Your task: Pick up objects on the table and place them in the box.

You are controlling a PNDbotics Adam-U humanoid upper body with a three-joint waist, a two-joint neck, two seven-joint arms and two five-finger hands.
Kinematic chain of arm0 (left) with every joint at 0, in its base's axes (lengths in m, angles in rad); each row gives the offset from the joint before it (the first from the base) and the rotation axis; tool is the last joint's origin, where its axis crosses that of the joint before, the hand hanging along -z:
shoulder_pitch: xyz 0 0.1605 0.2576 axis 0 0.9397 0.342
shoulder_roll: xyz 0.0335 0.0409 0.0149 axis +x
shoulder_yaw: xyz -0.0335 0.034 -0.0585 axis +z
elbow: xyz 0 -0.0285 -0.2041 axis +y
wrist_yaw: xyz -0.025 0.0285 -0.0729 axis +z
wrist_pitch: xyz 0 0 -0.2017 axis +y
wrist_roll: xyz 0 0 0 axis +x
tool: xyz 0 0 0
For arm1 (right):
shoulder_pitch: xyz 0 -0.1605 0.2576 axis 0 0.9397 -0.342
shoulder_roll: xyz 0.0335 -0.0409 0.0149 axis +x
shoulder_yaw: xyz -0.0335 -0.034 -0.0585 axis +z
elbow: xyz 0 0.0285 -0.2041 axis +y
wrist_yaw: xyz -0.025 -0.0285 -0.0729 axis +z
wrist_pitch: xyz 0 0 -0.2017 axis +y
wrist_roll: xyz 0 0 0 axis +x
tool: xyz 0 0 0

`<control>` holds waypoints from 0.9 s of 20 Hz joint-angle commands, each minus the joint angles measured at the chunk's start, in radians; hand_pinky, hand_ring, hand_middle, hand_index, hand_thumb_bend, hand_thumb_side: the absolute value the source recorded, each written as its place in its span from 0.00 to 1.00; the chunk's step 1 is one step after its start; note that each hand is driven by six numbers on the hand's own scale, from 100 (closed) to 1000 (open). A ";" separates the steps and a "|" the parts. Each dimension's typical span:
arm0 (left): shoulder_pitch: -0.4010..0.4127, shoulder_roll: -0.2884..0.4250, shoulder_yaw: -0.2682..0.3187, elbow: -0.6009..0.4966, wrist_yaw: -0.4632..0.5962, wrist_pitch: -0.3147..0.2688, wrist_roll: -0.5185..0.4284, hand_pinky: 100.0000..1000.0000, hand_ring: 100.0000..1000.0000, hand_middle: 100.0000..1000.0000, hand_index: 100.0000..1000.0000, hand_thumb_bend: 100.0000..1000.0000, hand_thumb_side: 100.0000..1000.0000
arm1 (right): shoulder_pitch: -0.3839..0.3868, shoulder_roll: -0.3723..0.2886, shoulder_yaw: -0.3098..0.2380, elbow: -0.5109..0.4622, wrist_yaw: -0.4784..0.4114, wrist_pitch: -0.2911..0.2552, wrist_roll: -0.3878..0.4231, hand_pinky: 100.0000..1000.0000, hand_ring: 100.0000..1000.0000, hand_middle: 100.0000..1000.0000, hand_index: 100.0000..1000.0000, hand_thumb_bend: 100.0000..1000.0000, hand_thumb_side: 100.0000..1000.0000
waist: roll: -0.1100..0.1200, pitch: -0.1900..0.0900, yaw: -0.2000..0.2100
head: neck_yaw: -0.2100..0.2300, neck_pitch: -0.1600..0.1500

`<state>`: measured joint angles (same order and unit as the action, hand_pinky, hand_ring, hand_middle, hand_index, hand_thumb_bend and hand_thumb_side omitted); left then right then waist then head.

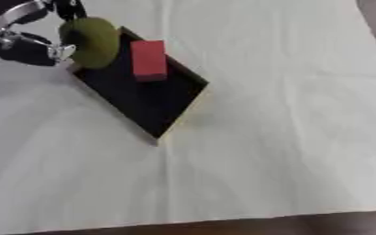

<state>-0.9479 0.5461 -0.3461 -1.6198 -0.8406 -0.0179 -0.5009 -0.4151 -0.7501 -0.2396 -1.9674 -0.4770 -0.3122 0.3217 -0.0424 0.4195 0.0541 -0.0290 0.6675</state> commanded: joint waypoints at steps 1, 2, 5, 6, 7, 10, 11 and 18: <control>-0.034 -0.020 -0.002 0.071 -0.034 -0.025 -0.027 0.72 0.72 0.64 0.79 0.08 0.00 | -0.012 -0.017 -0.011 -0.021 -0.009 -0.001 0.003 1.00 1.00 0.60 0.73 0.00 0.41 | 0.000 -0.024 -0.003 | 0.003 -0.011; -0.038 -0.024 -0.003 0.099 -0.038 -0.041 -0.029 0.77 0.77 0.71 0.83 0.11 0.00 | -0.011 -0.016 -0.012 -0.022 -0.009 0.000 0.003 1.00 1.00 0.60 0.73 0.00 0.41 | 0.001 -0.024 -0.002 | 0.002 -0.011; -0.043 -0.030 0.007 0.153 -0.043 -0.094 -0.016 0.84 0.84 0.79 0.89 0.20 0.35 | -0.010 -0.013 -0.014 -0.022 -0.009 0.005 0.004 1.00 1.00 0.60 0.73 0.00 0.41 | 0.001 -0.023 -0.001 | 0.000 -0.011; -0.043 -0.028 0.015 0.159 -0.044 -0.109 -0.011 0.85 0.85 0.81 0.90 0.23 0.48 | -0.009 -0.013 -0.015 -0.022 -0.009 0.006 0.003 1.00 1.00 0.60 0.73 0.00 0.41 | 0.001 -0.024 -0.001 | 0.000 -0.010; -0.041 -0.026 0.026 0.158 -0.041 -0.120 -0.004 0.85 0.85 0.81 0.90 0.24 0.55 | -0.009 -0.014 -0.016 -0.023 -0.010 0.006 0.001 1.00 1.00 0.60 0.73 0.00 0.41 | 0.001 -0.024 0.000 | -0.001 -0.009; -0.037 -0.017 0.060 0.125 -0.019 -0.117 0.018 0.82 0.83 0.79 0.88 0.12 0.48 | -0.008 -0.017 -0.019 -0.024 -0.011 0.003 -0.006 1.00 1.00 0.60 0.73 0.00 0.41 | 0.000 -0.026 0.001 | -0.003 -0.007; -0.035 -0.012 0.069 0.106 -0.009 -0.108 0.026 0.80 0.82 0.78 0.87 0.07 0.44 | -0.007 -0.018 -0.019 -0.024 -0.011 0.002 -0.008 1.00 1.00 0.60 0.73 0.00 0.41 | 0.000 -0.027 0.001 | -0.004 -0.006; -0.029 0.020 0.141 -0.070 0.098 -0.032 0.074 0.73 0.75 0.72 0.83 0.00 0.27 | 0.003 -0.016 -0.020 -0.026 -0.007 0.001 -0.013 1.00 1.00 0.60 0.73 0.00 0.41 | -0.005 -0.035 0.011 | -0.009 -0.003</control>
<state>-0.9635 0.5353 -0.2324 -1.6447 -0.7647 -0.0639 -0.4366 -0.4066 -0.7429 -0.2459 -1.9738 -0.4786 -0.3102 0.3130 -0.0464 0.4147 0.0650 -0.0359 0.6670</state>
